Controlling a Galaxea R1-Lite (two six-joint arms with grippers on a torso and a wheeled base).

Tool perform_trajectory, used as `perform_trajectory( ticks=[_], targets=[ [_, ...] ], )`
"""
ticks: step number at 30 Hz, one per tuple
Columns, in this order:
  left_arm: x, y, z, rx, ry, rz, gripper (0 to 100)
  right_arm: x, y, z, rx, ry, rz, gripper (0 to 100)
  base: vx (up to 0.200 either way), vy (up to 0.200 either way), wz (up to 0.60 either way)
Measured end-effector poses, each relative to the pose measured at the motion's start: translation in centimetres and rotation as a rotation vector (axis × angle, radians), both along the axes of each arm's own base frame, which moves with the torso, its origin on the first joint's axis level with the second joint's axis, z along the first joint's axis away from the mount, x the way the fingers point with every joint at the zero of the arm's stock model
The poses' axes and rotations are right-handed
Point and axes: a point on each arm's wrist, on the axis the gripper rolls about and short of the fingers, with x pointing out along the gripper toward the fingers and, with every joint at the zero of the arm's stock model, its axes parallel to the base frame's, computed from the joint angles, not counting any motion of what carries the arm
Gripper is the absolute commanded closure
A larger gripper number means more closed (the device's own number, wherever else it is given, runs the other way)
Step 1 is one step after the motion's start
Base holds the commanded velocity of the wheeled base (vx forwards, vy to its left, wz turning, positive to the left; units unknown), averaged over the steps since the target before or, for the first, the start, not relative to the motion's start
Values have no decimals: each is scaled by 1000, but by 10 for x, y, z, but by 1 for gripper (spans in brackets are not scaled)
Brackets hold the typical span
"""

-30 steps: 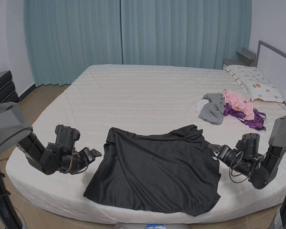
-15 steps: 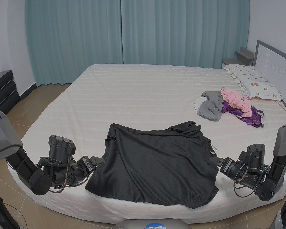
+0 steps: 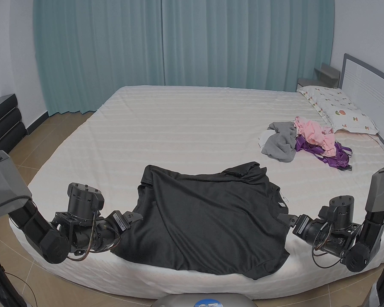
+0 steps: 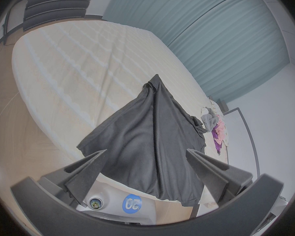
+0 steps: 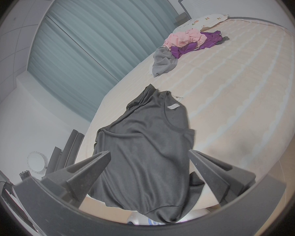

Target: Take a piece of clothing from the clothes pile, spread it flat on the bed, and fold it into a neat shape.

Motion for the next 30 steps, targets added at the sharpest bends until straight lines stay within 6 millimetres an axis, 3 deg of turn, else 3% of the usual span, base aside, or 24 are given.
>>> perform_trajectory(
  ticks=[11,19,30],
  targets=[
    [-8,11,-11,58,50,51,0,-2,0,-2,-5,15,2,0,0,0,0],
    [-13,23,-41,134,162,111,0,-4,-1,-6,-9,32,3,0,0,0,0],
    [-2,36,-61,135,171,176,0,-5,-1,-9,-14,51,4,0,0,0,0]
  ],
)
